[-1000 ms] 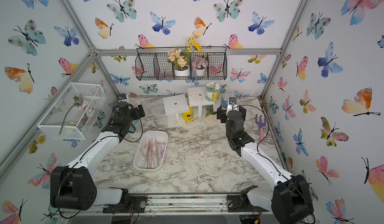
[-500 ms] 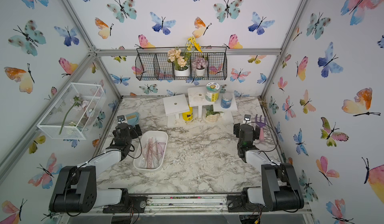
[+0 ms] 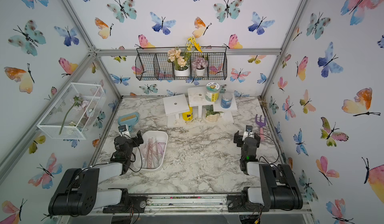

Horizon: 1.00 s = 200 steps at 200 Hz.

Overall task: Put the scattered rulers into the storage box
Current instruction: Reset both arms

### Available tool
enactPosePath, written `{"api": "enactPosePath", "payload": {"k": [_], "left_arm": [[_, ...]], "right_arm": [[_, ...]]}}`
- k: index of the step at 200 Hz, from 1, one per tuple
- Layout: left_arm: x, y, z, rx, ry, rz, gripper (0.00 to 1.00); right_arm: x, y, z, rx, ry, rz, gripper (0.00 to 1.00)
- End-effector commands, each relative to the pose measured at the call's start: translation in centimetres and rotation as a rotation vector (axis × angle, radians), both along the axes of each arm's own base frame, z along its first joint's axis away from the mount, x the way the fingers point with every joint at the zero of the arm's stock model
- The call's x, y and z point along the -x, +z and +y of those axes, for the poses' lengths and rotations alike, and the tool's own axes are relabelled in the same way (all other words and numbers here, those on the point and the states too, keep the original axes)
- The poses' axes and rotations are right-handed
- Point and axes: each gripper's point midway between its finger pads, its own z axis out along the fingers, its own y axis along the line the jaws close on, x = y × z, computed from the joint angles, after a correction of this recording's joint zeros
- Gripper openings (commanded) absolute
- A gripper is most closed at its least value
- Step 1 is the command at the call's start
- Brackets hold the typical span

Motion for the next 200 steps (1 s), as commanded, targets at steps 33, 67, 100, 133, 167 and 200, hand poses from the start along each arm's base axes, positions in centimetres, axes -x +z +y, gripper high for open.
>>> {"api": "enactPosePath", "payload": {"k": [33,67,100,133,167,200], "left_arm": [[0.1,0.5,-0.8,-0.006,-0.055,-0.088,0.99],[0.1,0.5,-0.8,-0.007,-0.056,-0.089,0.99],[0.0,0.5,-0.8,-0.008,-0.058,-0.086,0.99],[0.0,0.5,-0.8,-0.011,-0.057,-0.084,0.99],[0.0,0.4,-0.7,-0.013,-0.049,-0.083,0.99],[0.0,0.4,-0.8,-0.016,-0.055,-0.082,0.99]], "right_arm": [[0.8,2.4,2.9,-0.051,0.171,-0.13,1.0],[-0.1,1.5,4.5,-0.075,0.264,-0.138,0.98],[-1.6,0.0,2.7,-0.1,0.149,-0.123,0.98],[-2.6,-0.9,2.7,-0.104,0.138,-0.051,0.98],[-2.2,-0.7,2.5,-0.104,0.132,-0.07,0.98],[-2.2,-0.4,2.5,-0.101,0.13,-0.09,0.98]]}}
